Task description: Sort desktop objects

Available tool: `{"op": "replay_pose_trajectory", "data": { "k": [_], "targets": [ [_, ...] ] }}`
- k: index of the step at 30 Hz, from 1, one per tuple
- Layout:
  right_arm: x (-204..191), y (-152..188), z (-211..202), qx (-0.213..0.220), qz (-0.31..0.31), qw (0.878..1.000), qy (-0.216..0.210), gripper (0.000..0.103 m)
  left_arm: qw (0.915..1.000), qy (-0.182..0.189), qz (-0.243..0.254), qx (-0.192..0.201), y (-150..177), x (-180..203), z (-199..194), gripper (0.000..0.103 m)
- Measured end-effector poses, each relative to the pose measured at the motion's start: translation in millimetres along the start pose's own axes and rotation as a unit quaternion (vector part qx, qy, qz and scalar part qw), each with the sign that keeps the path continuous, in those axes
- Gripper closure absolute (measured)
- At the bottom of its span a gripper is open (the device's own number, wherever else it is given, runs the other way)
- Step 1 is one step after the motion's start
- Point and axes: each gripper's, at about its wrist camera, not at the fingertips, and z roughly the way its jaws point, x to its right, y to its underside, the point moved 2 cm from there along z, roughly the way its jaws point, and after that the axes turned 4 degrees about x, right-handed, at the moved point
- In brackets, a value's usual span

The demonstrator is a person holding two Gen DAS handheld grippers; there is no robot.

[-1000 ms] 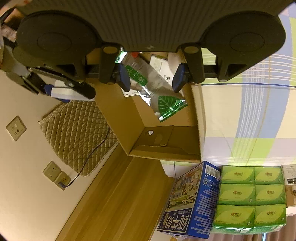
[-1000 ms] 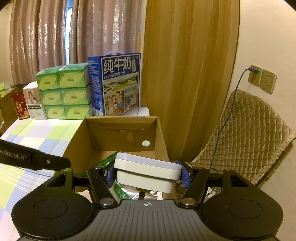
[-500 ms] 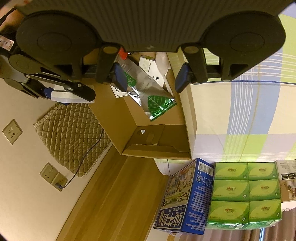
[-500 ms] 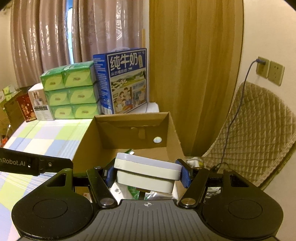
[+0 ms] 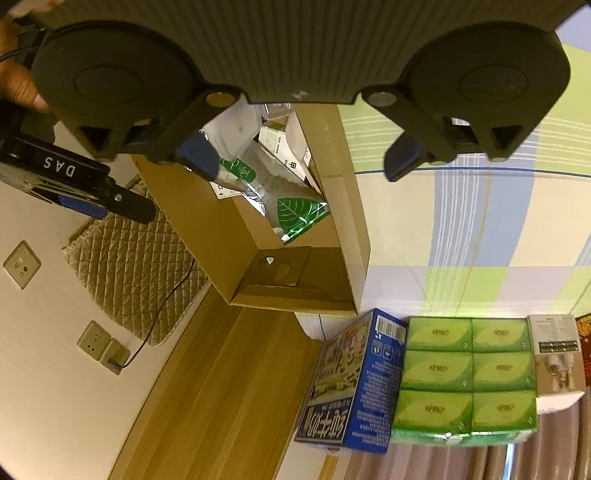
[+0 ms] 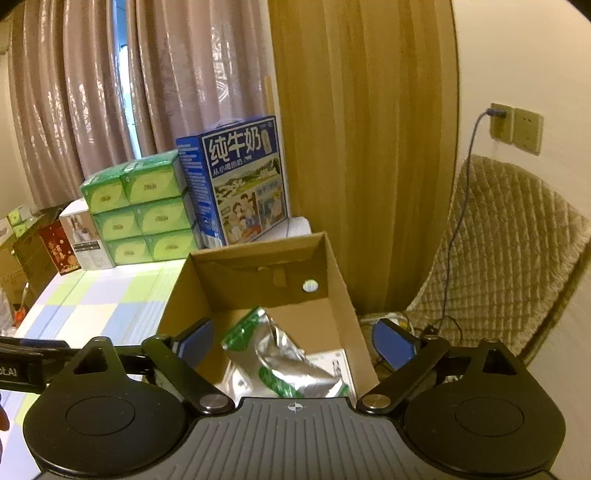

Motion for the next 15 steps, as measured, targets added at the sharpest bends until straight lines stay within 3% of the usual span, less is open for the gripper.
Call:
{"op": "replay_pose_trajectory", "data": {
  "k": [7,15],
  "targets": [
    [0.8,15.2,-40.5,-0.016,-0.007,1.000,0.007,0.002,0.9991,-0.018,0.022,0.032,21.7,11.6,-32.4,0.001],
    [-5.6,32.5,-90.3,-0.022,-0.012,1.000,0.009,0.002,0.9984,-0.023,0.039,0.035,45.6,29.4,-75.1,0.001]
  ]
}}
